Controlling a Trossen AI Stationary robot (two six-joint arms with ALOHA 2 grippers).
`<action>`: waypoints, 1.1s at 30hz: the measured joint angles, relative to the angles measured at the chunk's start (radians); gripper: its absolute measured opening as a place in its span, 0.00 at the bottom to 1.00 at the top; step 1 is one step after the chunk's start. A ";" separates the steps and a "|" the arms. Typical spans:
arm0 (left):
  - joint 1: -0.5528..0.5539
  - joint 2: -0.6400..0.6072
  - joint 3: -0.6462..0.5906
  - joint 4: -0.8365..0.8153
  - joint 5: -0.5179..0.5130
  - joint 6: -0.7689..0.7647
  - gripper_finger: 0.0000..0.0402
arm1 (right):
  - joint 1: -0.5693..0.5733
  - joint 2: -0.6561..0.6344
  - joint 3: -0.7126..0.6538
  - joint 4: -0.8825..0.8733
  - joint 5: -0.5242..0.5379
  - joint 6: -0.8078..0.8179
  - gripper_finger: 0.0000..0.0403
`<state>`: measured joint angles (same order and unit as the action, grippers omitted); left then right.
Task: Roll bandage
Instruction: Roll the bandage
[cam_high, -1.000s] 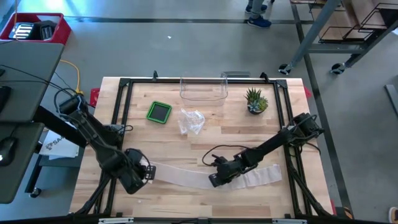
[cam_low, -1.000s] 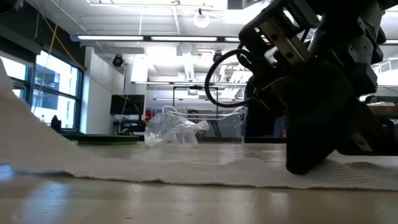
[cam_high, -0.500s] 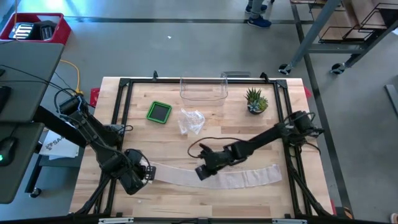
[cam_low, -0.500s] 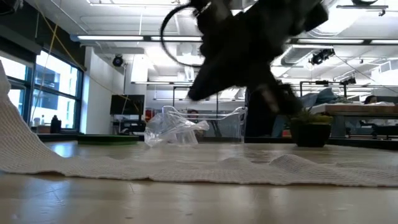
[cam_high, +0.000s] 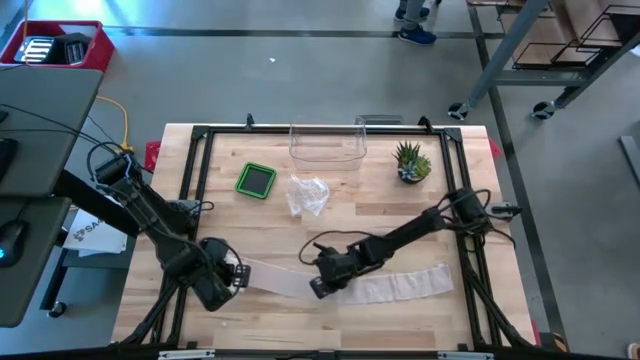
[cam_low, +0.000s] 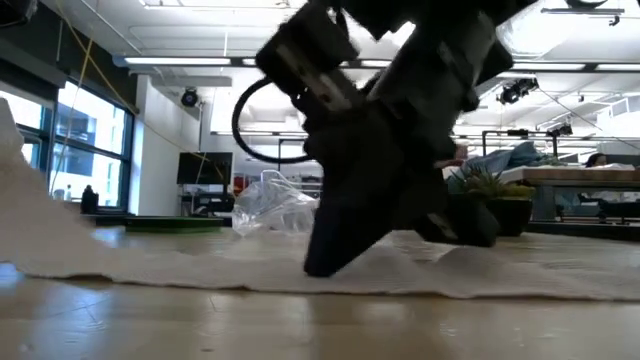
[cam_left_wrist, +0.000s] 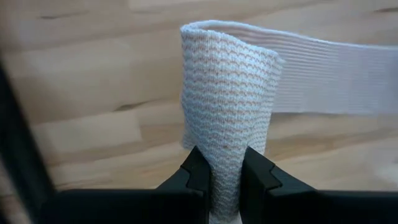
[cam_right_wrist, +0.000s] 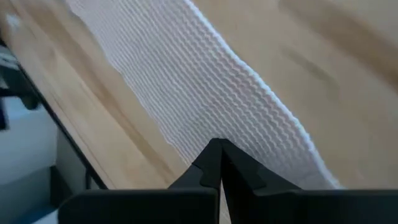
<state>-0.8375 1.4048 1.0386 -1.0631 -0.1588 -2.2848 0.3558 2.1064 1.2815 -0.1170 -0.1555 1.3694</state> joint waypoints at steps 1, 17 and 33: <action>0.000 0.000 0.000 -0.016 0.013 0.000 0.09 | 0.006 -0.002 0.001 -0.025 -0.003 0.000 0.00; 0.090 0.072 -0.010 -0.201 0.109 -0.007 0.09 | 0.027 -0.002 -0.001 -0.026 -0.013 -0.008 0.00; 0.197 0.088 -0.010 -0.213 0.101 0.035 0.09 | 0.027 0.001 -0.002 -0.006 -0.062 -0.009 0.00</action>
<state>-0.6407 1.4929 1.0286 -1.2761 -0.0574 -2.2496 0.3824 2.1073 1.2795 -0.1234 -0.2173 1.3603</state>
